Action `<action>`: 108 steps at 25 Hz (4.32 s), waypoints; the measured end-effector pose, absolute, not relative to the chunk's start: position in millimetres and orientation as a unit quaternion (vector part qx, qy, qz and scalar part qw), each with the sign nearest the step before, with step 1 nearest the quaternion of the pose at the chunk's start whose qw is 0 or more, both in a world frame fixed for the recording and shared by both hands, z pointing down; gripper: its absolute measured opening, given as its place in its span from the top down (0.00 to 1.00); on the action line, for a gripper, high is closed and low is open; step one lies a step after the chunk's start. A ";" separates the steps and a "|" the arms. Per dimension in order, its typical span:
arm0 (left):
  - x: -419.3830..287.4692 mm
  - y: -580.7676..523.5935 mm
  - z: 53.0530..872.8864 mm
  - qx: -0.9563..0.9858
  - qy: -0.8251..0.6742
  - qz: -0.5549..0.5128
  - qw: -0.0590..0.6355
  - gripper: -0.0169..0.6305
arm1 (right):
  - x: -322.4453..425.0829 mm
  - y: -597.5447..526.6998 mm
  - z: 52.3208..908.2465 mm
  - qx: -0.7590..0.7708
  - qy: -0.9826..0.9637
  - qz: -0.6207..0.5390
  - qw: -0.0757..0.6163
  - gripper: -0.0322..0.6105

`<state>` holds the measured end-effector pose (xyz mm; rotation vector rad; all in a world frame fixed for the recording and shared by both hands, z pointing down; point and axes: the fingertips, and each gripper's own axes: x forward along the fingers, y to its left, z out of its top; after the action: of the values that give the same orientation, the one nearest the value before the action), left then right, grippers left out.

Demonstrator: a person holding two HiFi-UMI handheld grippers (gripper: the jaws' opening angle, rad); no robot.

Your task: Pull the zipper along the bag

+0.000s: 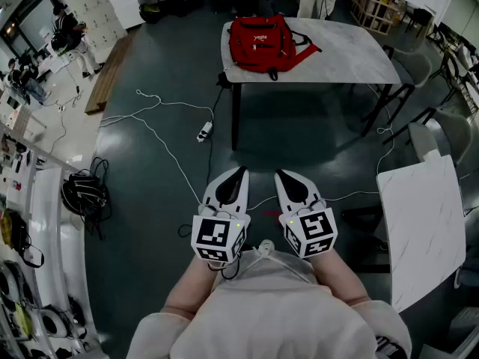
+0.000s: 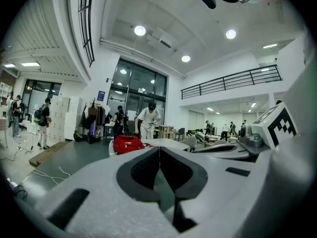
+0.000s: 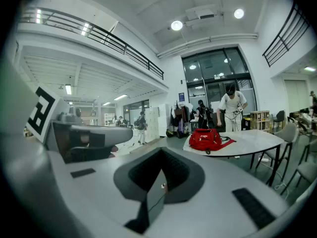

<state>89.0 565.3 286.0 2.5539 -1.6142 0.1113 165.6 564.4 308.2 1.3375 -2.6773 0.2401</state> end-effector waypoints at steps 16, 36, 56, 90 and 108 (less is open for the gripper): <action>103.1 544.0 309.7 0.838 -0.536 0.048 0.090 0.94 | 174.2 544.7 331.1 0.426 -0.894 0.114 0.082 0.91; 45.1 346.0 329.6 0.854 -0.504 0.057 0.115 0.94 | 120.0 365.6 371.3 0.436 -0.875 0.151 0.142 0.91; -76.1 131.5 346.6 0.879 -0.438 0.102 0.160 0.94 | -11.1 153.0 375.7 0.473 -0.839 0.200 0.180 0.91; -48.8 -69.3 521.8 0.786 -0.499 0.207 0.299 0.94 | 46.2 -73.3 547.0 0.344 -0.816 0.320 0.336 0.91; -54.3 -92.4 582.6 0.808 -0.417 0.284 0.305 0.94 | 33.8 -72.5 610.5 0.329 -0.753 0.388 0.418 0.91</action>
<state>-54.3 -92.4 582.6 2.1401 -1.1038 0.7518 33.8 -72.5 610.5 0.8244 -1.8886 0.9721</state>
